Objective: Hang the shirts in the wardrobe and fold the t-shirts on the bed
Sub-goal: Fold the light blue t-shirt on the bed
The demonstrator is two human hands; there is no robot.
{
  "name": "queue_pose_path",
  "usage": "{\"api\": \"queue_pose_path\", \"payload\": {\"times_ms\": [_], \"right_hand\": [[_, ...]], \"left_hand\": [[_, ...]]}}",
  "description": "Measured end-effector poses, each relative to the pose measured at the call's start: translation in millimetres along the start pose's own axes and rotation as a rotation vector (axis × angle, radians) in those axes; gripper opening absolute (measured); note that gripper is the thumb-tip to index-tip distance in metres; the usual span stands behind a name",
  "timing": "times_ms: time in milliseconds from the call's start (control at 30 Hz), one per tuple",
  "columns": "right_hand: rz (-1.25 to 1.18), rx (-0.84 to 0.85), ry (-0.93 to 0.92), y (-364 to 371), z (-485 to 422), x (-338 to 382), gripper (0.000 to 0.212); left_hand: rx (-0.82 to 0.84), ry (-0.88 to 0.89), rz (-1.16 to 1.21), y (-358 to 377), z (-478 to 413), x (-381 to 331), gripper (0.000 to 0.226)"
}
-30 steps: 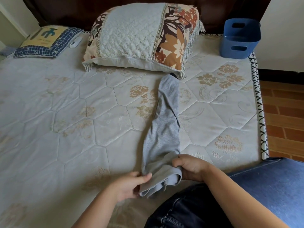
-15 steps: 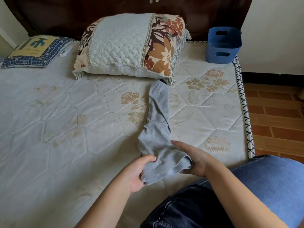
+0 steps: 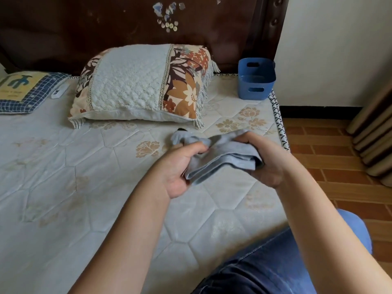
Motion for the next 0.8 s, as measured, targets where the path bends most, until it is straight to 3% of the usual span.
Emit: {"api": "queue_pose_path", "payload": {"times_ms": [200, 300, 367, 433, 567, 700, 800], "right_hand": [[0.01, -0.069, 0.001, -23, -26, 28, 0.012], [-0.062, -0.099, 0.083, -33, -62, 34, 0.014], [-0.047, -0.098, 0.071, -41, -93, 58, 0.017], [-0.024, -0.055, 0.021, -42, -123, 99, 0.019], [0.052, -0.086, -0.114, -43, -161, 203, 0.027], [0.15, -0.157, -0.31, -51, -167, 292, 0.004], [0.038, -0.137, -0.339, -54, -154, 319, 0.018]], "left_hand": [[0.054, -0.085, -0.041, 29, -32, -14, 0.011], [-0.008, -0.14, -0.027, 34, -70, -29, 0.043], [-0.041, -0.13, -0.019, 45, -102, -56, 0.042], [-0.047, -0.075, -0.051, 66, -131, -97, 0.028], [0.066, 0.082, -0.1, 131, -171, -193, 0.043], [0.144, 0.248, -0.101, 182, -173, -267, 0.027], [0.22, 0.334, -0.13, 207, -163, -287, 0.024]]}}
Point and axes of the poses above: each hand's wrist, its own z-axis away from the middle knuckle, its own y-axis out of the palm, x = y × z, the point moved 10 cm from there along -z, towards the middle knuckle, and after that the axes turned 13 degrees about z, right-handed, at the moved point
